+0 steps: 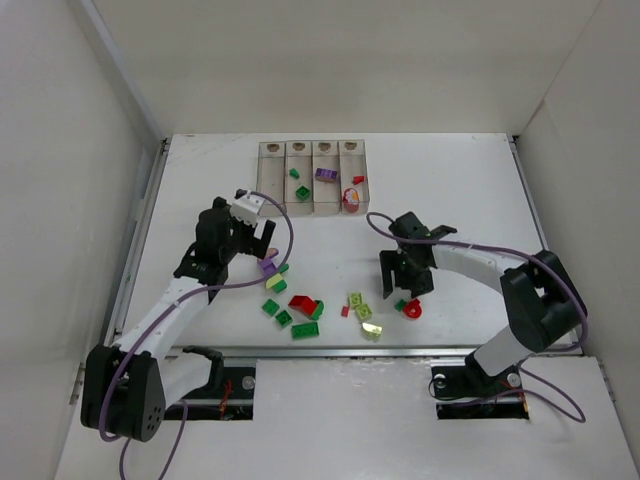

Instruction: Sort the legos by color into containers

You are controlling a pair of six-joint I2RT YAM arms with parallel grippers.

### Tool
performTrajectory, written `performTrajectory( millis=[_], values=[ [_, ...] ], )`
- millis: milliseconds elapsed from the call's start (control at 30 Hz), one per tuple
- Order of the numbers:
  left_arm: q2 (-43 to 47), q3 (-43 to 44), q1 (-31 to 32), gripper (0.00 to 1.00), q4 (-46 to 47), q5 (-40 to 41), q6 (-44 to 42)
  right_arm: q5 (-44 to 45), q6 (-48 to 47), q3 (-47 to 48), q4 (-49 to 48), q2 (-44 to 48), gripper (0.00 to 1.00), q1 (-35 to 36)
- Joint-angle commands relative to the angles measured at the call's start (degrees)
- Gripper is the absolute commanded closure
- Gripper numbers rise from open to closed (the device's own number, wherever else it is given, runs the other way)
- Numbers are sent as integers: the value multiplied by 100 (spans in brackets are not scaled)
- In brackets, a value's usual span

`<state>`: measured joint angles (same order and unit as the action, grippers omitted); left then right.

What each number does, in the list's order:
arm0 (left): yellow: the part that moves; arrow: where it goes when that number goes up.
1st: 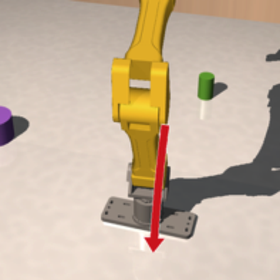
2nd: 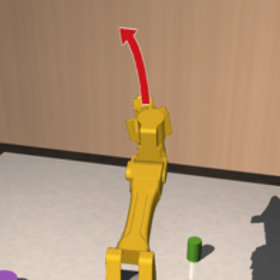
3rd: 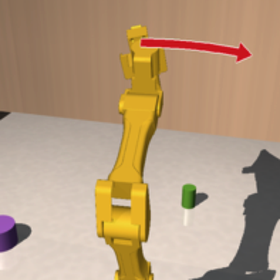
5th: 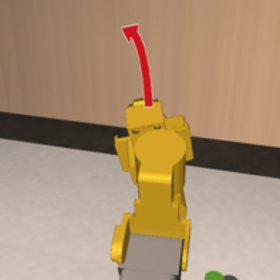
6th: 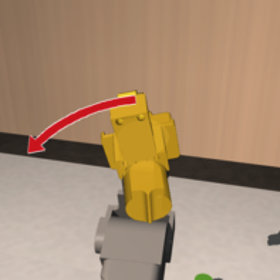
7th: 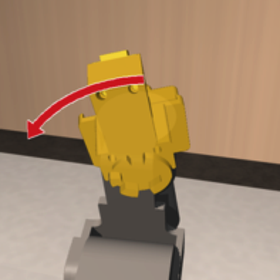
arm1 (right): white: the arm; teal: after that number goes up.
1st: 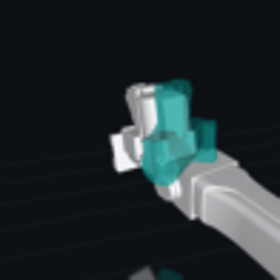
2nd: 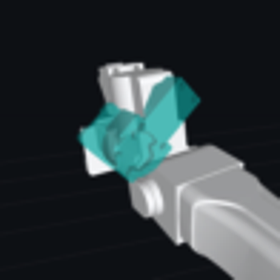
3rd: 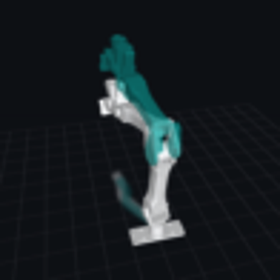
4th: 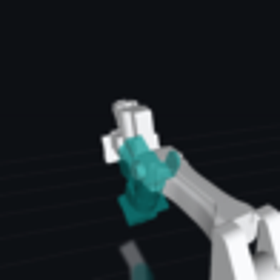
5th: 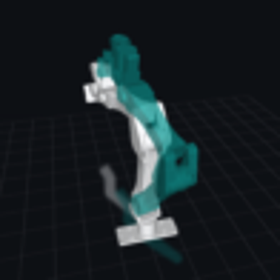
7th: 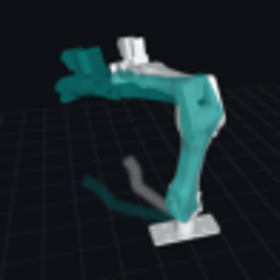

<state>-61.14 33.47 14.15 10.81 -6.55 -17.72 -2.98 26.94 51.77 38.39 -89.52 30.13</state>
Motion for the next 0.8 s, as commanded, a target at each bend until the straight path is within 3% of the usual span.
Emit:
performTrajectory(
  millis=[0, 233, 500, 767],
  values=[
    [278, 36, 53, 0, 132, -13, -13, -97, 127, -184, -227, 22, 22, 54],
    [279, -16, 53, 0, 79, -13, -13, -97, 435, -334, -87, 75, 30, 361],
    [331, -69, 53, 0, 79, 39, -13, 105, 1014, -334, 221, 232, 31, 564],
    [384, -69, 53, 0, 132, 39, -65, 96, 910, -334, 344, 146, 31, 809]
  ],
)
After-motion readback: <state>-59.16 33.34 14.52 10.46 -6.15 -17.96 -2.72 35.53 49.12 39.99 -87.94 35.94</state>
